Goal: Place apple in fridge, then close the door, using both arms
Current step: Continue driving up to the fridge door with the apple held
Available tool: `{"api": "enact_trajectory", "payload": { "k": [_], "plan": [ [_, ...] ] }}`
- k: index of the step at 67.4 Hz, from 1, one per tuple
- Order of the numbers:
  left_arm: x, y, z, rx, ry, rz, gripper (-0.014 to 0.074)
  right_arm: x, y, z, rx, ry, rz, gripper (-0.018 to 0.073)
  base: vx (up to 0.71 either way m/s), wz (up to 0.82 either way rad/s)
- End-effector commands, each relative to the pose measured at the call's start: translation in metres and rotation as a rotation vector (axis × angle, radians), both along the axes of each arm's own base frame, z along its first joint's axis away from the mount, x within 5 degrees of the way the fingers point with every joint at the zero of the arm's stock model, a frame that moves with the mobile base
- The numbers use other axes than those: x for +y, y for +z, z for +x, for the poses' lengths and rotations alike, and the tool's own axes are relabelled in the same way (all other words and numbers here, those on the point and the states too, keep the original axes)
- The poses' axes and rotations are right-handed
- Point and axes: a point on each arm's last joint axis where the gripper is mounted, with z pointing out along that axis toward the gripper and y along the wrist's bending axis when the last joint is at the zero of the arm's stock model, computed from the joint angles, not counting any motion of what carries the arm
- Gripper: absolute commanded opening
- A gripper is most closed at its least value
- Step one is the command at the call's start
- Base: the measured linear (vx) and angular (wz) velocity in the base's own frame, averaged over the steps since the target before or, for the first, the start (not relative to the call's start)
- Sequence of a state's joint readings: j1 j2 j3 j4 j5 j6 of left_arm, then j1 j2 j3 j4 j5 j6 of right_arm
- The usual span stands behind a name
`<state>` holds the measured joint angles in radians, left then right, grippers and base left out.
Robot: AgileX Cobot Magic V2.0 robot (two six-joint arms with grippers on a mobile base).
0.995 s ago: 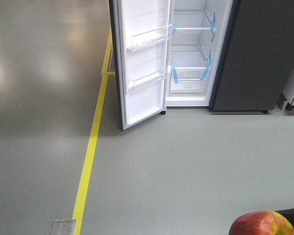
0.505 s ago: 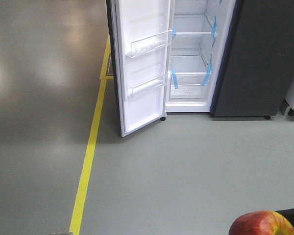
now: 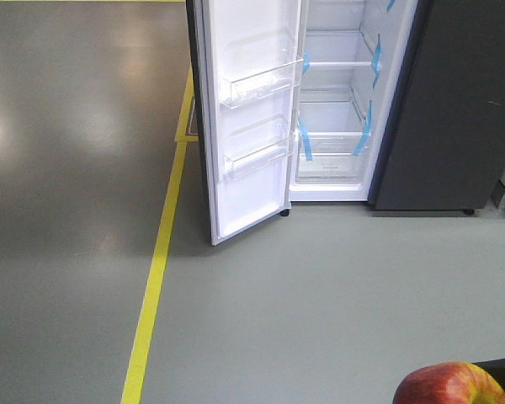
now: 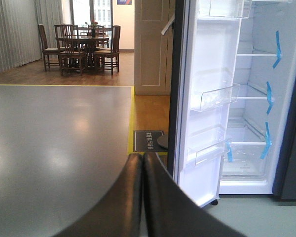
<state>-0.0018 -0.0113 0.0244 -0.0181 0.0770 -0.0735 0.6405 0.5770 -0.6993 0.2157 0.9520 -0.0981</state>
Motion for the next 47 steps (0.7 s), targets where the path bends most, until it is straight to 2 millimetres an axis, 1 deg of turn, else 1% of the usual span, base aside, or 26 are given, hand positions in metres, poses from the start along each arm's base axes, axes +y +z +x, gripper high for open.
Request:
{"api": "enact_trajectory", "payload": {
  "k": [1,47],
  "plan": [
    [0.0003,-0.0019,-0.0002,-0.064,0.004,-0.011,-0.0005,0.0021,0.0131,0.0021,-0.065,-0.005,0.064,0.0169,0.09,0.01],
    [0.0003,-0.0019,-0.0002,-0.064,0.004,-0.011,-0.0005,0.0021,0.0132,0.0022,-0.066,-0.005,0.065,0.0169,0.08,0.00]
  ]
}}
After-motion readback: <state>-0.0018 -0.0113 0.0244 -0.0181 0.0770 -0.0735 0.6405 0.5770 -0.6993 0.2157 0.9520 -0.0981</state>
